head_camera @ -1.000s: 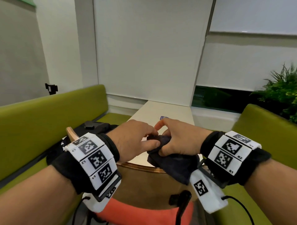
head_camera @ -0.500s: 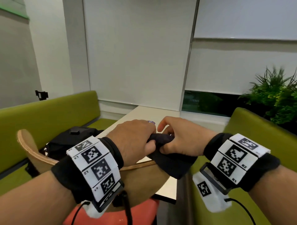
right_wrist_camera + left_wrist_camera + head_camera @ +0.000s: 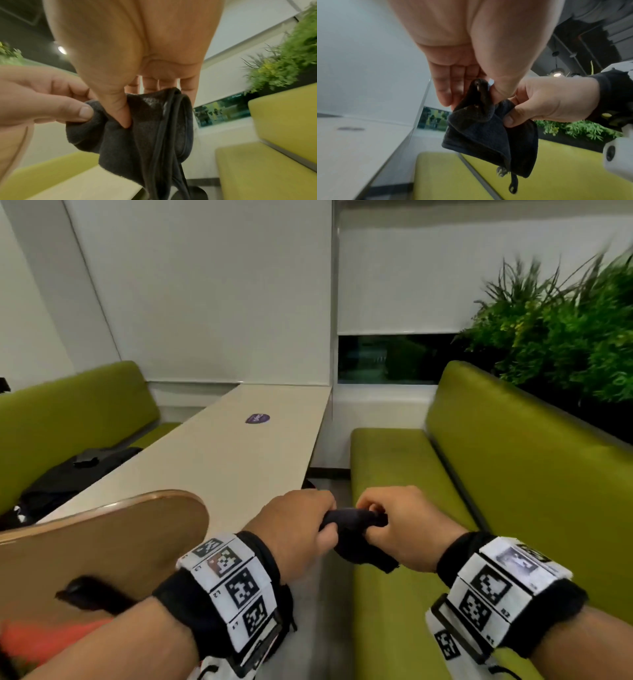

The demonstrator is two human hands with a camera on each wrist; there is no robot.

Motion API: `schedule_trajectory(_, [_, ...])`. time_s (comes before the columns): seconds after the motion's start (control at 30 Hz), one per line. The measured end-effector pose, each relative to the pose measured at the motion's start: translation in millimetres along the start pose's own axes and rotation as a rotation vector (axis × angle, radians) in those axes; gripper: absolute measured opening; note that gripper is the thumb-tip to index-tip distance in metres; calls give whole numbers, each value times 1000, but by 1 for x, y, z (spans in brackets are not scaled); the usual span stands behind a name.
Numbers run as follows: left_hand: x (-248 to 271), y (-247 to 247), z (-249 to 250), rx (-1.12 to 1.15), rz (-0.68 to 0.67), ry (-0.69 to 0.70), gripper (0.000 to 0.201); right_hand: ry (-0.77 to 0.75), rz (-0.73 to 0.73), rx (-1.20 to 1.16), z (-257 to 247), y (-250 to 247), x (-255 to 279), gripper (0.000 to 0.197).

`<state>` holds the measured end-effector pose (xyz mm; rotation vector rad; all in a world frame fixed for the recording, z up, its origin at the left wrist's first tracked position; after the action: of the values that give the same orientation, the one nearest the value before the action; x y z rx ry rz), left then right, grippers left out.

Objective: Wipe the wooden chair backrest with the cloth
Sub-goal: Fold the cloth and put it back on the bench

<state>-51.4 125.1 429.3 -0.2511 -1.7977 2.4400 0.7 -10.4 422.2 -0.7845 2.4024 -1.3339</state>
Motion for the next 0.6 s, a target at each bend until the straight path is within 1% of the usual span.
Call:
schedule_trajectory(0.07, [-10, 35, 5, 69, -44, -36, 9, 68, -34, 14, 36, 19, 6, 16])
schedule_trajectory(0.17, [-23, 86, 6, 112, -110, -72, 10, 147, -59, 16, 82, 47, 15, 18])
schedule_trajectory(0.3, [-35, 153, 5, 157, -210, -96, 14, 257, -112, -14, 130, 85, 29, 20])
schedule_trajectory(0.5, [-39, 259, 6, 254, -387, -215, 20, 449, -149, -9, 201, 145, 50, 15])
schedule_trajectory(0.6, [-40, 305, 9, 277, -439, -248, 19, 545, -164, -12, 234, 171, 58, 13])
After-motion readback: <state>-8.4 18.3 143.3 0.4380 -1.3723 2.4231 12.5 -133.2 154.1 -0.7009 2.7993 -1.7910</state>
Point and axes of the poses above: each hand's wrist, its own x-axis away from the middle knuckle, its own y-axis out of the palm, z = x × y, the point moved 5 cm from there along -x, towards the middle knuckle, and after that the axes turned 6 degrees about -z, right-handed, at the moved point
